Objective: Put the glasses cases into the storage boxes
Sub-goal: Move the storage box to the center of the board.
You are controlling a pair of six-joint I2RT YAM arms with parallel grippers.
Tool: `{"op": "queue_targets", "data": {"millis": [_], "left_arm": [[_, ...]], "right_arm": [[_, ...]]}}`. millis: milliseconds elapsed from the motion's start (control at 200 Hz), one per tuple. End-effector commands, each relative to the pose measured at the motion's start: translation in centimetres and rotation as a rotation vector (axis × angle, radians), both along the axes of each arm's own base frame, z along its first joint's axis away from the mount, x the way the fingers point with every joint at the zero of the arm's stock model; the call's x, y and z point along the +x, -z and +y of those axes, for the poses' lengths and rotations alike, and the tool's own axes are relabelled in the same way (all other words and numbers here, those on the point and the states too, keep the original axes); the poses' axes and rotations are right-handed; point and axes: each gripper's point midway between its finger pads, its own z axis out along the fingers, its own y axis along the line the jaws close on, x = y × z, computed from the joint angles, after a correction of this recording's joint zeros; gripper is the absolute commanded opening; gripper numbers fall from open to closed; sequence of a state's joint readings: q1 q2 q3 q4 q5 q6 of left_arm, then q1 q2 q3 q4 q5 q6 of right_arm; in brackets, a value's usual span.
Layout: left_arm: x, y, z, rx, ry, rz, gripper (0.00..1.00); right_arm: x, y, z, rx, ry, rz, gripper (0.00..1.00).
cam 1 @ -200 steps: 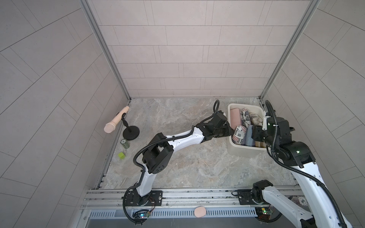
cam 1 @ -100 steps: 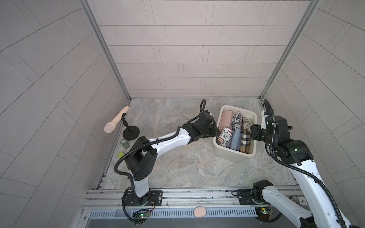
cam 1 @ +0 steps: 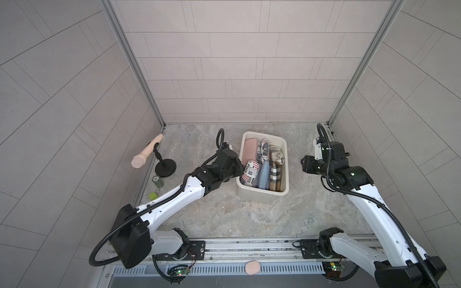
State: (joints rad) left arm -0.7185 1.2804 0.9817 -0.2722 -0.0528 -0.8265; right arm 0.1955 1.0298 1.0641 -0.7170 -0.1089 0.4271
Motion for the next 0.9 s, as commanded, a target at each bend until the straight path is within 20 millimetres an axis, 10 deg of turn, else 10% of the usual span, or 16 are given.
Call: {"op": "queue_targets", "data": {"millis": [0,370,896], "left_arm": [[2.2,-4.2,2.1,-0.069,-0.152,-0.165,0.00],[4.6,-2.1,-1.2,-0.116,-0.097,-0.128,0.00],[3.8,-2.7,1.3,-0.113,-0.173,-0.176,0.00]], "right_arm": [[1.4,0.7,2.7,0.130,-0.055,0.025,0.52],[2.4,3.2,5.3,0.155,-0.161,0.143,0.51],[2.9,4.4,6.5,0.199,-0.184,0.179,0.49]]}}
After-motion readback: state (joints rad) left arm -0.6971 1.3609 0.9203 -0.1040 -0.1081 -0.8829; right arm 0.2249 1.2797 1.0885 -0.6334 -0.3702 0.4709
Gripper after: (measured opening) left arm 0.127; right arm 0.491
